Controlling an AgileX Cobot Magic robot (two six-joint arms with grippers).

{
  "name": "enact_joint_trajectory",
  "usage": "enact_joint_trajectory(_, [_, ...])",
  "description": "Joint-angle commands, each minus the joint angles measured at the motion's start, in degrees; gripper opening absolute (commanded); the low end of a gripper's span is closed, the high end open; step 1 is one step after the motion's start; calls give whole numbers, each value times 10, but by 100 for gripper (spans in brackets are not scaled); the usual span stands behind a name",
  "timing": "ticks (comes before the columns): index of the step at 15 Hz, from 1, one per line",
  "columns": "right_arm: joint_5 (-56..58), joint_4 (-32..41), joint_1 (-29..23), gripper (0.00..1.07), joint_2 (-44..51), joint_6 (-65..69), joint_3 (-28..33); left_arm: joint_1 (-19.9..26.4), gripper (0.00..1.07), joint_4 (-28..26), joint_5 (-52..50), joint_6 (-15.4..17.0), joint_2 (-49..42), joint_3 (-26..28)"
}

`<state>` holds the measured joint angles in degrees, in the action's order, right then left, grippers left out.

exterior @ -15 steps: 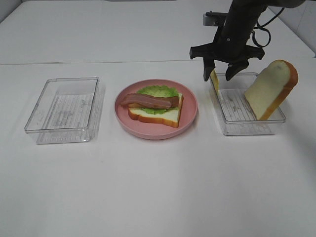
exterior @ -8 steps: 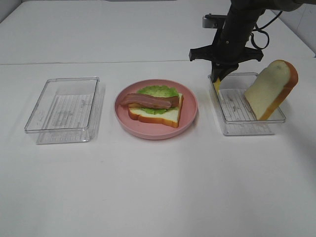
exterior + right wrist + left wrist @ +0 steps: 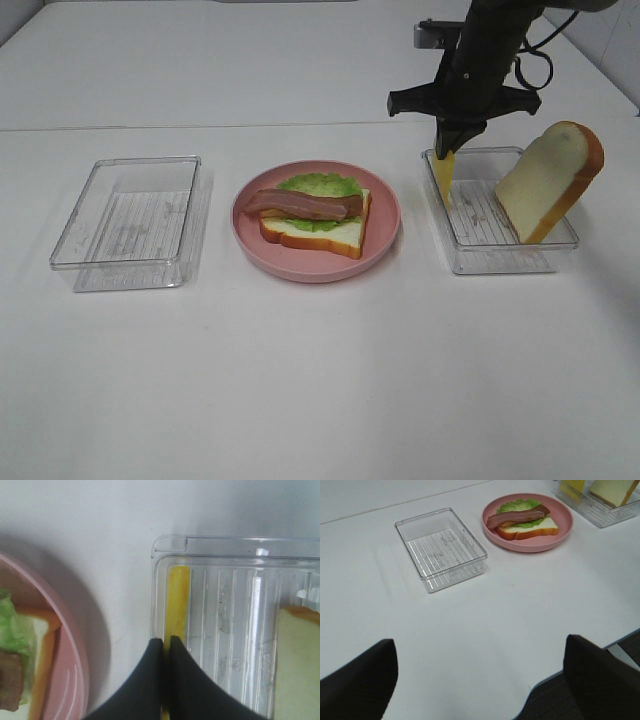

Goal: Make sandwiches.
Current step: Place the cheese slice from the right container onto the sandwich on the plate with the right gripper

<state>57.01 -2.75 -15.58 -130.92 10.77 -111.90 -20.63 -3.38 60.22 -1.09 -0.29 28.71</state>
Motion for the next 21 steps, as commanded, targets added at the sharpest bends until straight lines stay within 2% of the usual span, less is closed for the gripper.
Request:
enact_joint_trajectory(1, [14, 28, 0, 0, 61, -23, -3, -1, 85, -1, -2, 0, -14, -1])
enact_joint_trajectory(3, [21, 108, -1, 0, 85, -61, -3, -1, 85, -1, -2, 0, -14, -1])
enact_joint_trajectory(5, [34, 223, -1, 0, 88, -108, -2, -1, 85, -1, -2, 0, -14, -1])
enact_joint_trajectory(6, [36, 248, -2, 0, 88, -122, -1, -1, 85, -1, -2, 0, -14, -1])
enact_joint_trajectory(8, [35, 340, -7, 0, 83, -164, 2, -1, 85, -1, -2, 0, -14, -1])
enact_joint_trajectory(12, [26, 422, -60, 0, 42, -183, 2, -1, 85, -1, -2, 0, -14, -1])
enact_joint_trajectory(16, [-15, 448, -90, 0, -11, -180, 2, -1, 85, -1, -2, 0, -14, -1])
enact_joint_trajectory(21, [-21, 336, -85, 0, -28, -115, 1, -1, 85, -1, -2, 0, -14, -1])
